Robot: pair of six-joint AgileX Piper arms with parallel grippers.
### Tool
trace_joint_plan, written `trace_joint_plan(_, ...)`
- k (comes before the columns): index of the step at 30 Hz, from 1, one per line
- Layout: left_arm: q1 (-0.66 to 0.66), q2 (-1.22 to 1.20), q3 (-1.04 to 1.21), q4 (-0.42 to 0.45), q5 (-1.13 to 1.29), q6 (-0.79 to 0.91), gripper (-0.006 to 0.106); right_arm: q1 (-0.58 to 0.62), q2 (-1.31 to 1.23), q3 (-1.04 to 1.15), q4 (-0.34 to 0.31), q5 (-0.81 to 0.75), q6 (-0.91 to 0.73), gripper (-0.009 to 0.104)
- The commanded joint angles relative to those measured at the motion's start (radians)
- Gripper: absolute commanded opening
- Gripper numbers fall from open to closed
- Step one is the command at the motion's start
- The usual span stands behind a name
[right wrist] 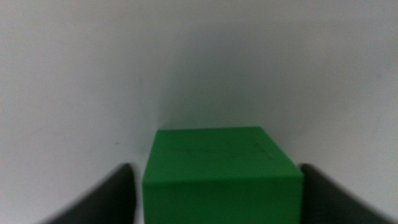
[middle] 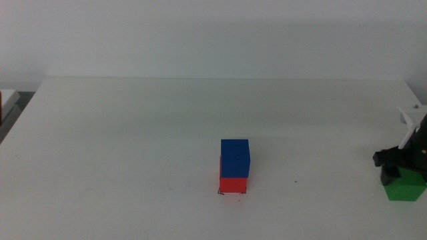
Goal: Stack red cubes first, then green, then blue cubes in a specific spot.
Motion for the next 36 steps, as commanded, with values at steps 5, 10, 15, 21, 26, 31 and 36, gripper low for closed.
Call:
trace_joint_plan(5,-0.002,0.0,-0.002,0.001,-0.013,0.0,0.094,0.033,-0.036,-0.046,-0.018,0.071,0.068,0.002)
trace_joint_plan(10,-0.002,0.0,-0.002,0.001,-0.013,0.0,0.094,0.263,-0.126,-0.233,-0.083,0.299,0.305,0.002)
trace_joint_plan(15,-0.002,0.0,-0.002,0.001,-0.013,0.0,0.094,0.569,-0.074,-0.509,-0.175,0.424,0.536,0.002)
trace_joint_plan(21,-0.002,0.0,-0.002,0.001,-0.013,0.0,0.094,0.766,0.045,-0.688,-0.205,0.424,0.705,0.003)
trace_joint_plan(26,-0.002,0.0,-0.002,0.001,-0.013,0.0,0.094,0.829,0.115,-0.739,-0.195,0.424,0.735,0.007)
trace_joint_plan(31,-0.002,0.0,-0.002,0.001,-0.013,0.0,0.094,0.829,0.154,-0.743,-0.194,0.424,0.769,0.007)
trace_joint_plan(36,-0.002,0.0,-0.002,0.001,-0.013,0.0,0.094,0.829,0.174,-0.743,-0.2,0.424,0.774,0.008)
